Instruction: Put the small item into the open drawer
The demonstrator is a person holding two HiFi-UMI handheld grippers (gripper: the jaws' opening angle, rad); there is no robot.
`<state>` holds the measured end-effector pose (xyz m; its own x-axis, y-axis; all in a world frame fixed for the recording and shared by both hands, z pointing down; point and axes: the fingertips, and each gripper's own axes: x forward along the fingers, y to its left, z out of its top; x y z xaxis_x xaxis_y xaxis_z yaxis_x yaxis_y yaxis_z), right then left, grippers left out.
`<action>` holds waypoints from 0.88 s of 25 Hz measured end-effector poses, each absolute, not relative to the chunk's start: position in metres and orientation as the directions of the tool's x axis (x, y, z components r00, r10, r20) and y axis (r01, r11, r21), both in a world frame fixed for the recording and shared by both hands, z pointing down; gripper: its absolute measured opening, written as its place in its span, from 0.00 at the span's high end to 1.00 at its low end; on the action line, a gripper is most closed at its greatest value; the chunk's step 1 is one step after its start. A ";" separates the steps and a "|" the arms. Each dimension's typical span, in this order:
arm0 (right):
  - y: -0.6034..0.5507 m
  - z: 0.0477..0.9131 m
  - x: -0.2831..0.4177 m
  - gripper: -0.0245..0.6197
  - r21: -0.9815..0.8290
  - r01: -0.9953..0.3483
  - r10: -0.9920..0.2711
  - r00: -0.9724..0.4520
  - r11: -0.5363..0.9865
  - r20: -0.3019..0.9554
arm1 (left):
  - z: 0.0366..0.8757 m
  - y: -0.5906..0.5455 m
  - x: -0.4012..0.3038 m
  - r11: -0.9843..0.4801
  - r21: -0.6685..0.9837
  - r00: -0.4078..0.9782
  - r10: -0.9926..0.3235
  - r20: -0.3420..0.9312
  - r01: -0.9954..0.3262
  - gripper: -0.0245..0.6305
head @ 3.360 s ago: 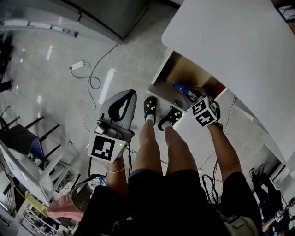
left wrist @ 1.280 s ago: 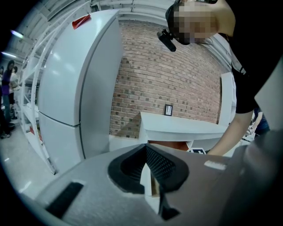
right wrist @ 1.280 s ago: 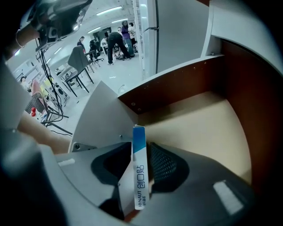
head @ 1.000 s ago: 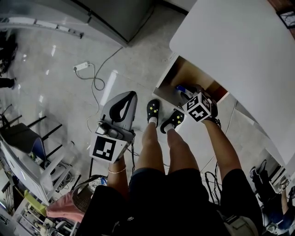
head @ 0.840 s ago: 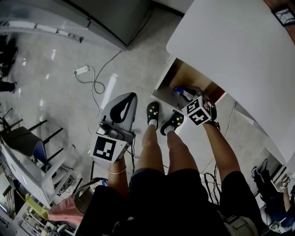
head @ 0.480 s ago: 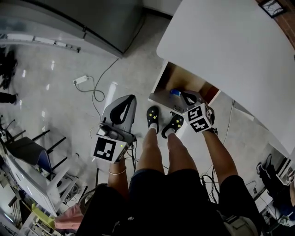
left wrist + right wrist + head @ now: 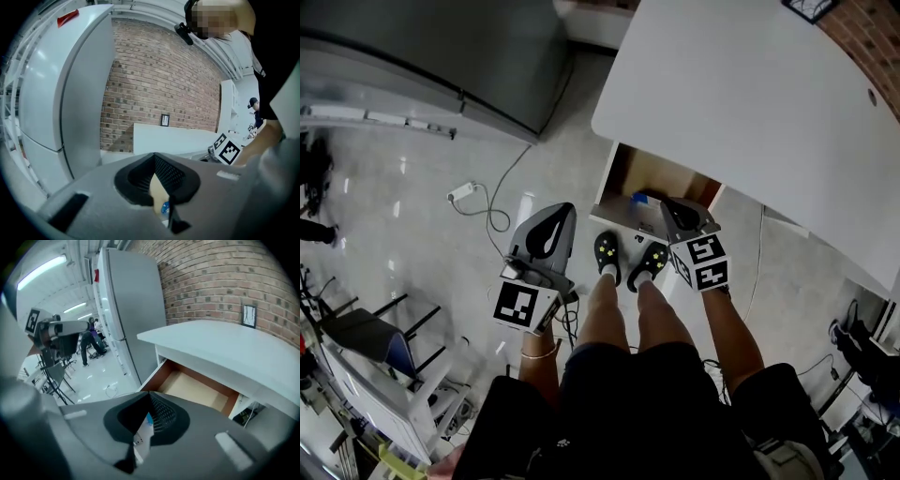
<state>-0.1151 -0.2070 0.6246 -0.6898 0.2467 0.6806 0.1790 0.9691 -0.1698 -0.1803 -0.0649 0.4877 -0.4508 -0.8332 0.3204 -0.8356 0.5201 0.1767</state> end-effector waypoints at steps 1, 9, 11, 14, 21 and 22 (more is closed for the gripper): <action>-0.210 0.616 -0.115 0.95 -0.181 0.152 0.235 -0.707 0.972 0.667 | 0.485 -0.068 -0.180 0.514 0.175 -0.444 -0.836 0.323 -0.840 0.96; -0.241 0.550 -0.104 0.95 -0.216 0.002 0.128 -0.811 0.976 0.570 | 0.460 -0.089 -0.174 0.454 0.170 -0.384 -0.863 0.327 -0.875 0.96; -0.247 0.535 -0.100 0.95 -0.216 -0.021 0.104 -0.829 0.976 0.550 | 0.454 -0.094 -0.171 0.434 0.164 -0.366 -0.871 0.327 -0.886 0.96; -0.256 0.512 -0.093 0.95 -0.223 -0.047 0.078 -0.850 0.974 0.520 | 0.444 -0.103 -0.166 0.408 0.158 -0.346 -0.884 0.313 -0.899 0.96; -0.269 0.467 -0.082 0.95 -0.233 -0.077 0.040 -0.888 0.969 0.458 | 0.419 -0.118 -0.155 0.370 0.147 -0.316 -0.902 0.295 -0.917 0.96; -0.270 0.461 -0.079 0.95 -0.235 -0.081 0.034 -0.893 0.969 0.450 | 0.417 -0.120 -0.153 0.366 0.147 -0.313 -0.903 0.294 -0.919 0.96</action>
<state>-0.0793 -0.2698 0.4607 -0.8925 0.0343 0.4497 -0.0810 0.9687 -0.2347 -0.1535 -0.1201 0.4166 -0.3129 -0.9031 0.2939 -0.9189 0.3662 0.1469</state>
